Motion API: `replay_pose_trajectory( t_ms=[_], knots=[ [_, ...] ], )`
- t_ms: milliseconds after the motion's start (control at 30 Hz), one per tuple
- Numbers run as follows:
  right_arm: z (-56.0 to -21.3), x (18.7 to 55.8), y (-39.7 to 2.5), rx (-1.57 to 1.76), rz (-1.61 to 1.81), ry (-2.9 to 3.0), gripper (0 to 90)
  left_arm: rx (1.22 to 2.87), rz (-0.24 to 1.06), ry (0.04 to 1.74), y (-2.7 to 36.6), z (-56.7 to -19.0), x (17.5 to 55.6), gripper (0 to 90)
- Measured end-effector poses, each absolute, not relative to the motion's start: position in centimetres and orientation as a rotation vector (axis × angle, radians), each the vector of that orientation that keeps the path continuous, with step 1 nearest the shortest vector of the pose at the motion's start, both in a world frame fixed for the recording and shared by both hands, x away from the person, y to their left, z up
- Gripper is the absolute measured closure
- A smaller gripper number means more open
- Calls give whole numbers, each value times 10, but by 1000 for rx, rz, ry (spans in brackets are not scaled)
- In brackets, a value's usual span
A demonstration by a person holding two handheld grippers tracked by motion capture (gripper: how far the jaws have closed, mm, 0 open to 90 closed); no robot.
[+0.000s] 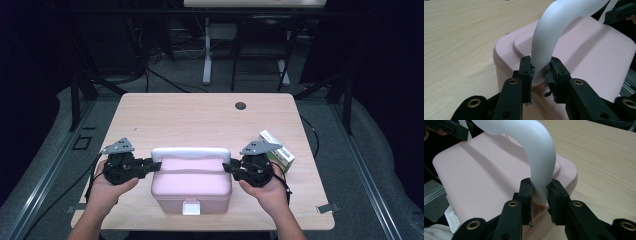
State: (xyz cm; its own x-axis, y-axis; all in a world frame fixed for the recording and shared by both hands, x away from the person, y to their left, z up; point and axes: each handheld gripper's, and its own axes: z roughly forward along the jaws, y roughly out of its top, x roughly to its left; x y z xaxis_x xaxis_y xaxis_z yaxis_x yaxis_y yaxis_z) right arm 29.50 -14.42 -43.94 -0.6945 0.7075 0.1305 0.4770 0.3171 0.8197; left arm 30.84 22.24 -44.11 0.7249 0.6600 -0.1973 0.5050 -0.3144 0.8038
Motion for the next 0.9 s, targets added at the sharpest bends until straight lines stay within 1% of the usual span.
replay_pose_trajectory(
  t_ms=[100, 333, 900],
  knots=[
    [-436, 294, -145, 1069, 1333, 2325, 738, 1974, 221, 876, 224, -438, 307, 736],
    [-434, 294, -147, 1071, 1381, 2307, 739, 1930, 209, 886, 226, -437, 308, 735],
    [-431, 296, -147, 1065, 1370, 2322, 739, 1942, 229, 869, 225, -435, 308, 735]
  ],
)
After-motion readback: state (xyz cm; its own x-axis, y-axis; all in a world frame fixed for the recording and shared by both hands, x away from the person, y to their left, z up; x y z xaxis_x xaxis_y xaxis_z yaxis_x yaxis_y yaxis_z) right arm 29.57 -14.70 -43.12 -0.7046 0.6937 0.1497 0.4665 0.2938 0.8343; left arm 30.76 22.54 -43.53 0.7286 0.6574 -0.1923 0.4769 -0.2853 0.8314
